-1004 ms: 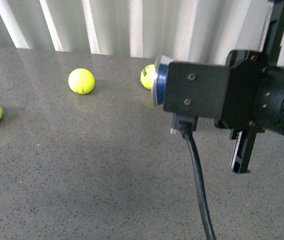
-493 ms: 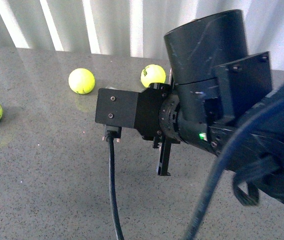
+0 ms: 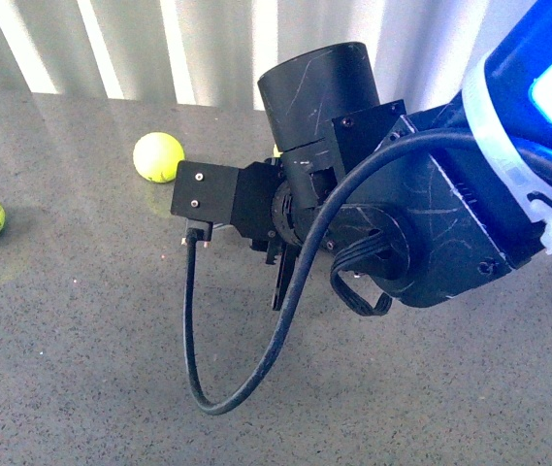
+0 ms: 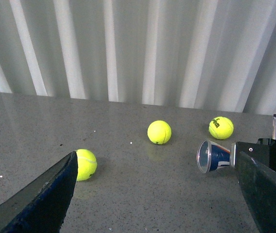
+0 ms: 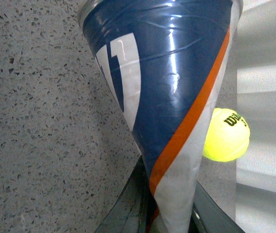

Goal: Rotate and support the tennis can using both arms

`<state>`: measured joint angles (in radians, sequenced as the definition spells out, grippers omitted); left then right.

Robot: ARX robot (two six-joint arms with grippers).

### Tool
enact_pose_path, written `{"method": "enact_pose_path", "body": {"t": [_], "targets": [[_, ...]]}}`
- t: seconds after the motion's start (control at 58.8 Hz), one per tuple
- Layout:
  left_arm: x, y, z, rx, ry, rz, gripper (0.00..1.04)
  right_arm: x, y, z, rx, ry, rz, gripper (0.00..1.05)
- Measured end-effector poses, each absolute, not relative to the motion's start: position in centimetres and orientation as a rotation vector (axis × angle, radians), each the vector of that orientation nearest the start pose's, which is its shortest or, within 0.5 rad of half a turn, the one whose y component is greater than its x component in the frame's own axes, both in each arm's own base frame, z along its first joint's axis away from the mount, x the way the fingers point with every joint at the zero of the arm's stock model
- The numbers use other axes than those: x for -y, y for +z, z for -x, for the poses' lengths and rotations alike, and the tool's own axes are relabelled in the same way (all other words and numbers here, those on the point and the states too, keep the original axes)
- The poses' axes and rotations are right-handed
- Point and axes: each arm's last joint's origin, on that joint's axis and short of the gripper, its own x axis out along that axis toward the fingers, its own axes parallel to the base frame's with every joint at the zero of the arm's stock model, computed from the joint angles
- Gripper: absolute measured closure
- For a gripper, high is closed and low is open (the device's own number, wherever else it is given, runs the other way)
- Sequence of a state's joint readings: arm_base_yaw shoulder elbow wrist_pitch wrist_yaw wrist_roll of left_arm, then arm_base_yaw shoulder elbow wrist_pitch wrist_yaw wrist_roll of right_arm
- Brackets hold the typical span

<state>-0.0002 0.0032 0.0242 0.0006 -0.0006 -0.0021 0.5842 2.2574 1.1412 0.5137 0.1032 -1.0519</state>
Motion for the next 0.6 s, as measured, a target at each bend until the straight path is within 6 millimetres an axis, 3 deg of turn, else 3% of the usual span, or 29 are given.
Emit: {"method": "enact_pose_path", "body": {"t": [0.204, 0.595], "targets": [[0.0, 17.2, -9.6, 0.022, 0.000, 0.002, 0.07, -24.0, 5.5, -35.3, -0.273, 0.764, 1.176, 0.97], [0.0, 17.2, -9.6, 0.022, 0.000, 0.002, 0.07, -22.7, 4.7, -35.4, -0.315, 0.735, 1.176, 0.97]]}}
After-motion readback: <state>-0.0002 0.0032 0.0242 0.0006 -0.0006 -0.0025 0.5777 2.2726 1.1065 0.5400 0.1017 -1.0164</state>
